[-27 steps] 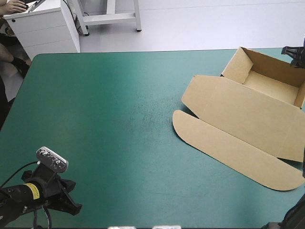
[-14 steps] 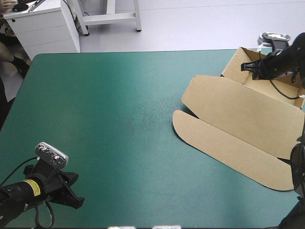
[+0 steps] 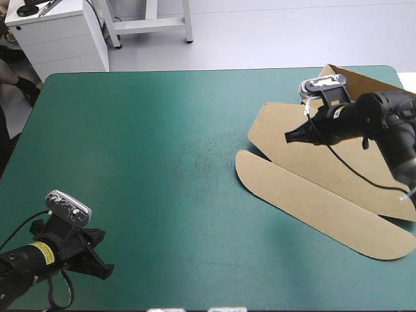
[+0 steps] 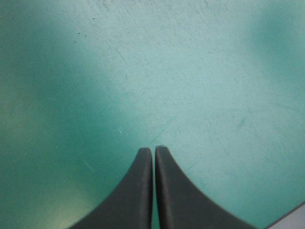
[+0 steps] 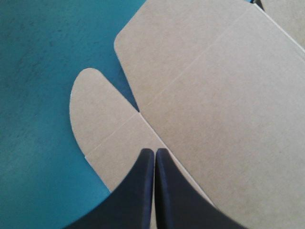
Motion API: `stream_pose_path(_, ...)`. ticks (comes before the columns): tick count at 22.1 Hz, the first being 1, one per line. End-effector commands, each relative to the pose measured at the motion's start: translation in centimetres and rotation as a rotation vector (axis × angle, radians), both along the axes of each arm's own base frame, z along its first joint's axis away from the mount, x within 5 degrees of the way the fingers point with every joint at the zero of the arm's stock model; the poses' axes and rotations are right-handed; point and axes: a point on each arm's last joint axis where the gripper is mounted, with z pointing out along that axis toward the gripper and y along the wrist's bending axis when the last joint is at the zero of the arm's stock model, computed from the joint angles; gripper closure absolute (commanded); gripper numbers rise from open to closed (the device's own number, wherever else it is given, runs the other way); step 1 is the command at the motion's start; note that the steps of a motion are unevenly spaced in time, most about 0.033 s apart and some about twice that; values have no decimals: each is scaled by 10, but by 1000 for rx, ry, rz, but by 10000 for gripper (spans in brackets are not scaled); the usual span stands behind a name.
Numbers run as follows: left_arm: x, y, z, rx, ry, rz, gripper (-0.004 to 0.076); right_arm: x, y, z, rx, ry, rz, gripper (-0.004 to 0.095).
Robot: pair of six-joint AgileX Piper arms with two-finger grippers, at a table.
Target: Fold the box
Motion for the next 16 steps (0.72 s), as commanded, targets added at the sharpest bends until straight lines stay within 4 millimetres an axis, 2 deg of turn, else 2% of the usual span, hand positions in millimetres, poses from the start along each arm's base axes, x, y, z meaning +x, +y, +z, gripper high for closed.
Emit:
stream_pose_path(1,5,-2,8,-32,-79,4,731,-37,-3,20,30,-150,6,917)
stream_pose_path(6,4,-3,-1,-61,-123,-18,731,-83,-14,9,28,-180,11,922)
stream_pose_path(10,2,-2,-15,-69,-139,-16,731,-138,-27,-10,39,-227,8,922)
stream_pose_path(13,2,-2,-28,-59,-114,-16,731,-173,-35,-34,47,-260,4,922)
stream_pose_path(16,2,-2,-39,-47,-90,-15,731,-198,-41,-66,49,-290,2,922)
